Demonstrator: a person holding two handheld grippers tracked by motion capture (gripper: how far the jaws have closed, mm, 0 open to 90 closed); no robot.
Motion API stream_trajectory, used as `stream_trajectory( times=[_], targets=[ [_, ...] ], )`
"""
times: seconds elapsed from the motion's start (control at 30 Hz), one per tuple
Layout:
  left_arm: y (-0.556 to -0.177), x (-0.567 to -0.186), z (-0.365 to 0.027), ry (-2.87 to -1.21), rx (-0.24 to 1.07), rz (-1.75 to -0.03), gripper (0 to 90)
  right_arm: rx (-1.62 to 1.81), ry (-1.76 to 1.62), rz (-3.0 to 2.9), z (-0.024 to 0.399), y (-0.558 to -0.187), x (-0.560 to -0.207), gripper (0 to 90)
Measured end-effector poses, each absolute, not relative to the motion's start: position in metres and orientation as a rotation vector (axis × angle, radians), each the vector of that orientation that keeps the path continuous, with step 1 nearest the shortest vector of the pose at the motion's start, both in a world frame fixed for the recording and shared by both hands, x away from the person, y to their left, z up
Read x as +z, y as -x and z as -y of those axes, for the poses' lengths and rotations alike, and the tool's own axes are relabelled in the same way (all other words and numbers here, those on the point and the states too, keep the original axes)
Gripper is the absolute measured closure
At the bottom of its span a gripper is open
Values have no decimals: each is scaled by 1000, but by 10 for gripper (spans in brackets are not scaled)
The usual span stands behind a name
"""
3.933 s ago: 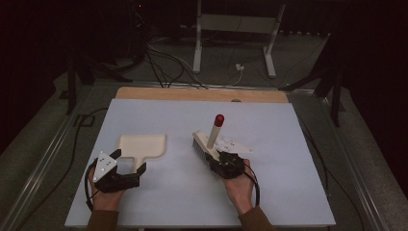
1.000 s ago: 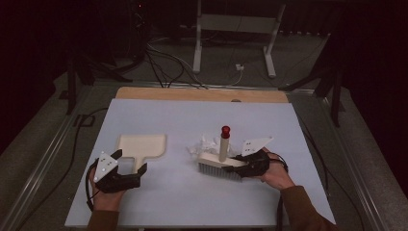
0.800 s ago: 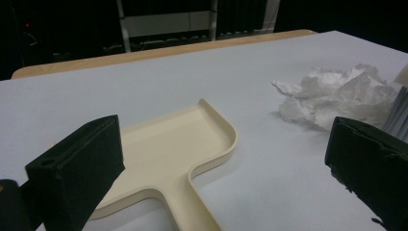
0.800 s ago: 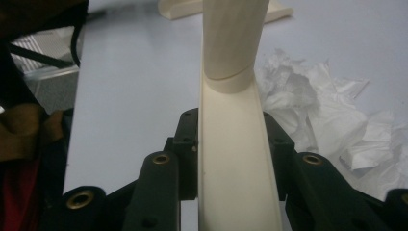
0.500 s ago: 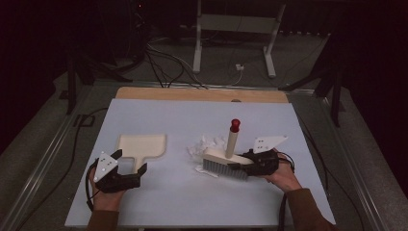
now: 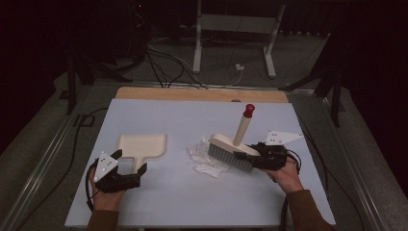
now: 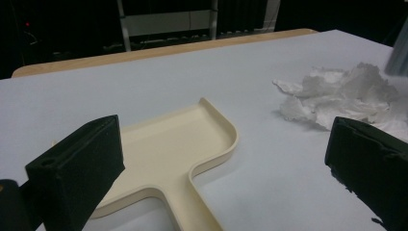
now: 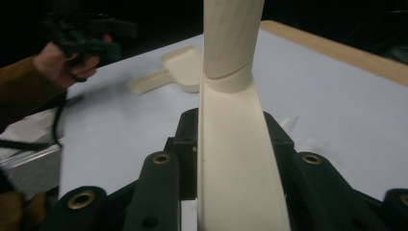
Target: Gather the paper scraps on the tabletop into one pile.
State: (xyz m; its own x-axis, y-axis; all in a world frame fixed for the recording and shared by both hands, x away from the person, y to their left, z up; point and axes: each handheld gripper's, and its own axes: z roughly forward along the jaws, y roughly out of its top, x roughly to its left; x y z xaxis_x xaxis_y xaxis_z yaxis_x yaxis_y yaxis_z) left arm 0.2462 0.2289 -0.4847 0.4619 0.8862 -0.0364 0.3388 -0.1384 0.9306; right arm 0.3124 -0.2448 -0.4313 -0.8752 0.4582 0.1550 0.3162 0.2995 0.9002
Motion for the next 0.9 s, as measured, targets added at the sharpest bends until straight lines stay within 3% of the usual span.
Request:
stream_trajectory(
  times=[0.9],
  targets=[
    [-246, -486, -227, -1711, 691, -1076, 8, 1481, -1010, -2098, 269, -305, -420, 680]
  ],
)
